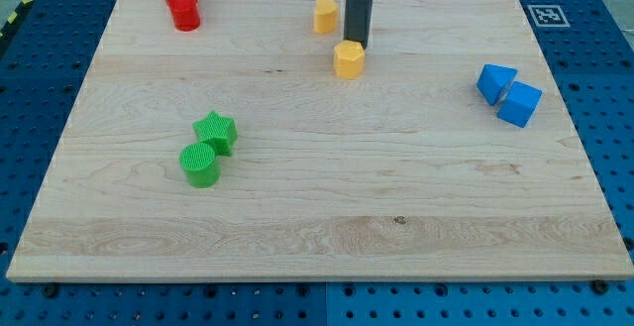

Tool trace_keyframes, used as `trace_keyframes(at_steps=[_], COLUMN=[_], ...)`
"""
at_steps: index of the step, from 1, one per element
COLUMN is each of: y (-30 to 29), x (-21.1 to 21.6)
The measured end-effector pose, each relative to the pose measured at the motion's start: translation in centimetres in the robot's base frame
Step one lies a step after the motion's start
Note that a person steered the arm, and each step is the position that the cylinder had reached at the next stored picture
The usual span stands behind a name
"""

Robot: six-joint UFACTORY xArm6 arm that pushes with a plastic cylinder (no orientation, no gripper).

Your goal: Push the yellow hexagon towards center of the board

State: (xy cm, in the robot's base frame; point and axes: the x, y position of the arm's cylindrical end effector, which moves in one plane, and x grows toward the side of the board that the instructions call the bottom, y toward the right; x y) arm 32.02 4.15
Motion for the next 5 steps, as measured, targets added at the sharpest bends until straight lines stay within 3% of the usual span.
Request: trace_keyframes(at_steps=[1, 3, 5], y=[-0.5, -0.5, -2.6], x=[0.2, 6.9, 7.5])
